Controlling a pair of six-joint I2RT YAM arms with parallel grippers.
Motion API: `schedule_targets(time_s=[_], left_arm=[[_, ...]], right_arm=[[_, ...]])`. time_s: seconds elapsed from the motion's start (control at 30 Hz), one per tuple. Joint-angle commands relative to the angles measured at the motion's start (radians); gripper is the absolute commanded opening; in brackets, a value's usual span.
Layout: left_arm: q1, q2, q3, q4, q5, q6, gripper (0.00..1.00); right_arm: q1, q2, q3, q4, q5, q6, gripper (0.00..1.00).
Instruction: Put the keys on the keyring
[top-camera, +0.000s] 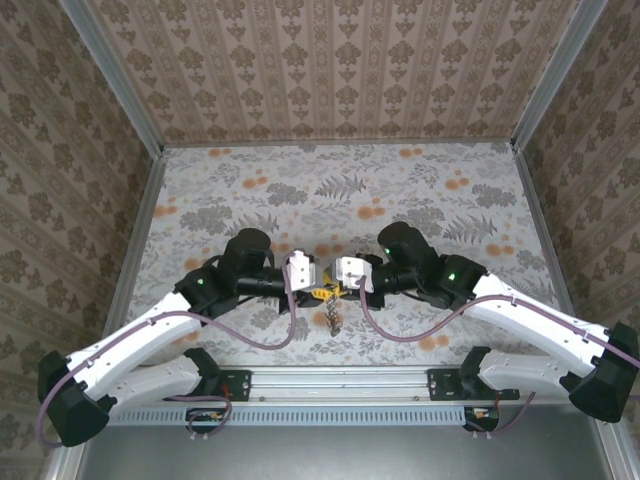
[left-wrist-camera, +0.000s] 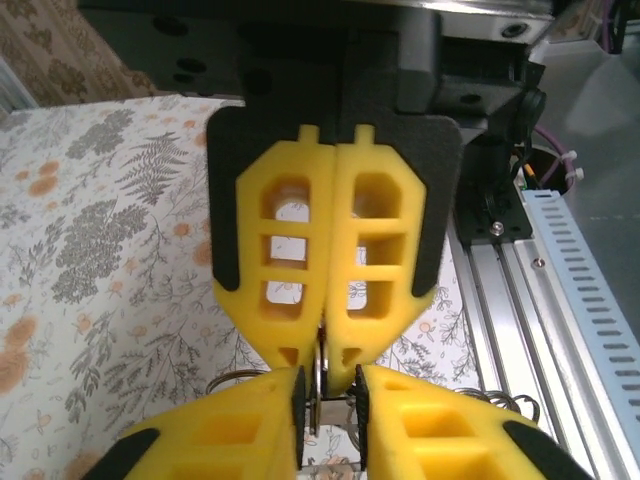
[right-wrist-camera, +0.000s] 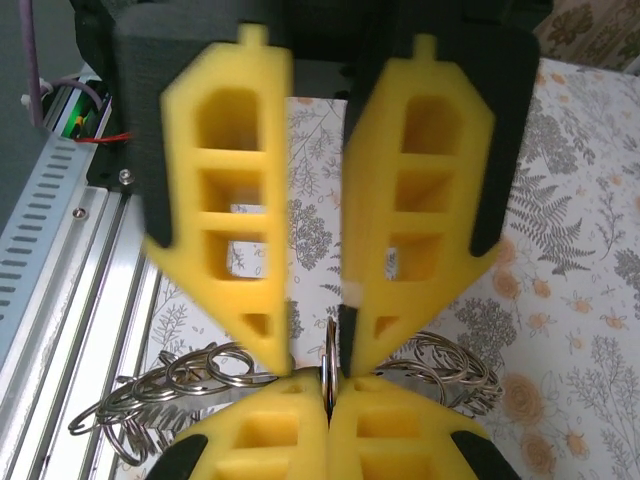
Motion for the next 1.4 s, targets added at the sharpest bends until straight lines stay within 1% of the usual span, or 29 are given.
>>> schedule_targets(time_s=[0.0, 0.03, 0.17, 0.23, 0.27, 0.33, 0.43, 0.53, 0.67, 0.77, 1.0, 1.1, 1.23, 1.37], left_arm=[[-0.03, 0.01, 0.03, 0.01, -0.03, 0.037, 0.08], [-0.037, 0.012, 0.032, 0.008, -0.035, 0.05, 0.0], [-0.047, 0.004, 0.037, -0.009, -0.017, 0.094, 0.0], [-0.046, -0.012, 0.028, 0.011, -0.003, 0.089, 0.0], [-0.046, -0.022, 0.019, 0.028, 0.001, 0.086, 0.0], [-0.045, -0.043, 0.001, 0.068, 0.015, 0.076, 0.0], [-0.042, -0.065, -0.015, 0.114, 0.072, 0.06, 0.0], [-0.034, -0.07, -0.016, 0.13, 0.111, 0.051, 0.0], [-0.025, -0.069, -0.027, 0.165, 0.143, 0.031, 0.0], [-0.021, -0.065, -0.051, 0.226, 0.157, 0.001, 0.0], [-0.021, -0.056, -0.118, 0.367, 0.157, -0.05, 0.0], [-0.021, -0.047, -0.14, 0.431, 0.16, -0.072, 0.0], [-0.021, -0.032, -0.142, 0.41, 0.159, -0.061, 0.0], [-0.018, -0.055, -0.163, 0.381, 0.137, -0.042, 0.0]], right_arm=[[0.007, -0.003, 0.011, 0.044, 0.001, -0.007, 0.0], [0.007, -0.004, 0.01, 0.049, -0.003, -0.005, 0.0], [0.005, -0.017, -0.003, 0.066, -0.006, 0.006, 0.01], [-0.005, -0.039, -0.027, 0.092, -0.017, 0.022, 0.13], [-0.015, -0.054, -0.043, 0.103, -0.032, 0.028, 0.17], [-0.041, -0.084, -0.075, 0.113, -0.062, 0.031, 0.19], [-0.083, -0.111, -0.097, 0.099, -0.13, 0.037, 0.21], [-0.094, -0.117, -0.099, 0.088, -0.166, 0.049, 0.2], [-0.094, -0.116, -0.103, 0.101, -0.184, 0.065, 0.13], [-0.093, -0.109, -0.102, 0.131, -0.222, 0.084, 0.11], [-0.094, -0.095, -0.126, 0.268, -0.319, 0.166, 0.08], [-0.093, -0.08, -0.129, 0.307, -0.336, 0.188, 0.07], [-0.093, -0.082, -0.133, 0.326, -0.333, 0.189, 0.07], [-0.098, -0.107, -0.14, 0.328, -0.339, 0.179, 0.07]])
